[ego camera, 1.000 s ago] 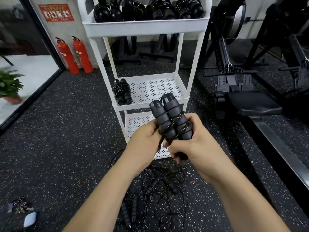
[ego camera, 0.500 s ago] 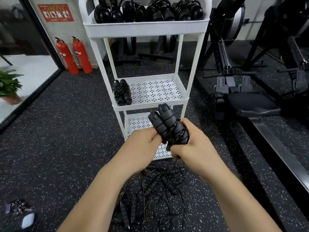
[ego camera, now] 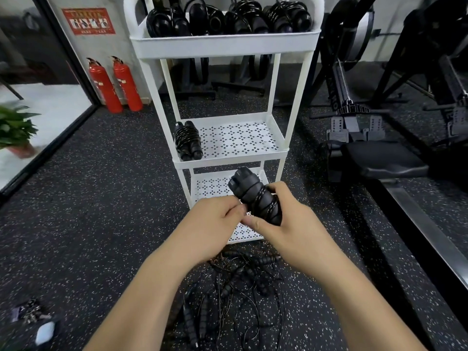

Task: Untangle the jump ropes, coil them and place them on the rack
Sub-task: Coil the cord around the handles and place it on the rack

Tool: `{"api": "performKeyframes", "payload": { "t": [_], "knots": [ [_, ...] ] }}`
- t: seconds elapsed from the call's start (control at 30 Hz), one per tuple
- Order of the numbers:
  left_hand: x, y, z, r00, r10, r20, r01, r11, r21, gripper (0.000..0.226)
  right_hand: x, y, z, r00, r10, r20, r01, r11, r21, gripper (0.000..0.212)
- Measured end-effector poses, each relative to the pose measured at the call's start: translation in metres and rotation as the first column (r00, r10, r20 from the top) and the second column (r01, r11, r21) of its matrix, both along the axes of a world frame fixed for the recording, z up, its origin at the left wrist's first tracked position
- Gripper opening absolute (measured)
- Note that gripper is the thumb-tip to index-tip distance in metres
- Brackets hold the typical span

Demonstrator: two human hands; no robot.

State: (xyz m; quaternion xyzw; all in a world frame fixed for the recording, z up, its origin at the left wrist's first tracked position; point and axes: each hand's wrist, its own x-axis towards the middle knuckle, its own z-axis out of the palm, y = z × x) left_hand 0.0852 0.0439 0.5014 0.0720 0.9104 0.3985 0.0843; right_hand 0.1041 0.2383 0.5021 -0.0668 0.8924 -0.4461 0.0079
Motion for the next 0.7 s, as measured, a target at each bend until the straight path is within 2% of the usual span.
{"api": "performKeyframes", "payload": {
  "t": [0.1, 0.27, 0.33, 0.4, 0.47, 0.57, 0.7],
  "knots": [
    [0.002, 0.000, 0.009, 1.000, -0.027, 0.005, 0.027, 1.000, -0.016, 0.039, -0.002, 0.002, 0.001, 0.999, -0.048, 0.004, 0.048, 0.998, -0.039, 0.030],
    [0.003, -0.008, 0.013, 1.000, -0.022, 0.005, 0.022, 0.996, -0.084, 0.034, -0.003, 0.004, -0.001, 0.994, -0.028, 0.108, 0.013, 0.991, 0.136, 0.030],
    [0.004, -0.010, 0.015, 0.999, -0.035, -0.002, 0.035, 0.997, -0.076, 0.027, -0.005, 0.007, -0.002, 0.986, 0.006, 0.168, -0.041, 0.978, 0.206, 0.029],
    [0.005, -0.013, 0.018, 0.999, -0.036, -0.012, 0.035, 0.998, -0.056, 0.024, -0.005, 0.009, 0.000, 0.958, 0.097, 0.270, -0.165, 0.957, 0.240, 0.029],
    [0.005, -0.015, 0.020, 0.999, -0.050, 0.007, 0.050, 0.999, -0.011, 0.021, -0.004, 0.012, 0.002, 0.884, 0.234, 0.405, -0.305, 0.945, 0.120, 0.027],
    [0.005, -0.018, 0.025, 0.993, -0.097, 0.061, 0.087, 0.983, 0.159, 0.016, -0.003, 0.021, 0.010, 0.782, 0.352, 0.515, -0.368, 0.927, -0.076, 0.028],
    [0.008, -0.015, 0.025, 0.995, -0.100, 0.022, 0.091, 0.963, 0.253, 0.020, -0.003, 0.028, 0.023, 0.732, 0.406, 0.547, -0.414, 0.903, -0.117, 0.030]
  ]
}}
